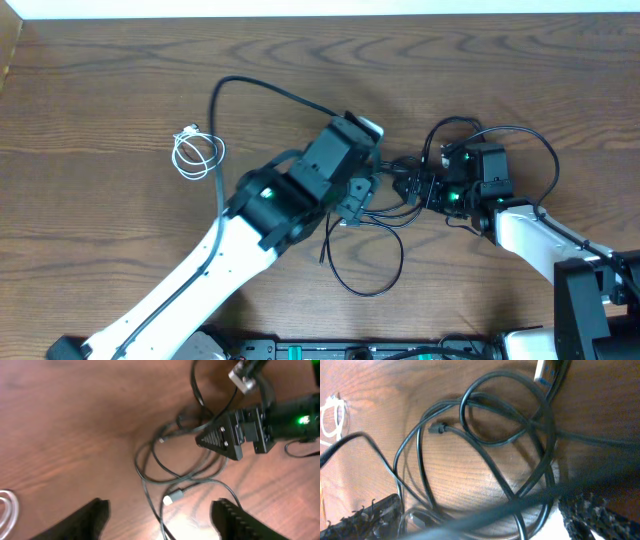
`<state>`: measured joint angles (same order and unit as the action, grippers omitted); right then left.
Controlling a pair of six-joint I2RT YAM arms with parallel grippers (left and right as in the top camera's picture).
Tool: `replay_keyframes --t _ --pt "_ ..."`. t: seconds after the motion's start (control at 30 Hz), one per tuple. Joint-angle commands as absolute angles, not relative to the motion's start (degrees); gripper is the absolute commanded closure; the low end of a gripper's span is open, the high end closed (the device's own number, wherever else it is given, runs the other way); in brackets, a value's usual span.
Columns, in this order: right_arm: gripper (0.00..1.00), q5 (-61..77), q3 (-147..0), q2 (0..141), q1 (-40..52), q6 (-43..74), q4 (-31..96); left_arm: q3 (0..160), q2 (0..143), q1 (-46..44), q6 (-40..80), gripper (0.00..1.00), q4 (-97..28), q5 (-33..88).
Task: Untangle cables
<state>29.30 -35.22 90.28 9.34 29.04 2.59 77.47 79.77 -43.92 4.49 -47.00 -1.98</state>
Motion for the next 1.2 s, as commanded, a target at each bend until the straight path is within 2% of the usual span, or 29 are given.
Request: replay_keyframes --t 0.0,0.3,0.33,0.37,0.5,0.77,0.83,0.9,1.0,1.17 --pt "0.01 28.40 -32.88 92.49 9.47 28.16 6.94 77.56 81.47 -43.79 5.02 0.20 -47.35 2.72" --pt "0.01 23.29 -32.88 92.49 9.47 28.29 7.42 77.56 85.08 -43.81 5.02 0.15 -47.59 4.32" --pt "0.01 23.29 -32.88 92.49 9.47 28.86 6.94 77.56 85.38 -43.81 5.02 0.14 -47.68 4.32" --pt "0.01 23.29 -32.88 92.49 9.47 29.32 6.79 77.56 85.54 -43.81 5.02 0.04 -47.79 4.32" --pt "0.01 23.51 -32.88 92.49 9.45 31.64 6.66 77.47 85.67 -43.81 5.02 0.02 -48.25 4.32" --pt "0.01 39.62 -32.99 92.23 7.86 27.11 3.99 77.47 85.67 -43.81 5.02 0.02 -48.80 4.29" --pt "0.03 41.47 -32.99 91.61 7.07 26.65 4.21 77.47 85.67 -43.79 4.99 0.00 -47.16 4.29" --pt "0.12 42.54 -32.99 90.50 6.74 25.58 5.56 77.47 85.80 -43.79 4.71 0.00 -45.50 4.29" --pt "0.19 40.71 -32.99 87.81 6.79 24.73 8.40 77.45 86.43 -43.79 4.73 0.00 -43.40 4.25" --pt "0.22 31.92 -32.99 82.81 6.92 26.50 11.84 77.47 90.11 -43.79 4.73 0.01 -38.79 4.27"
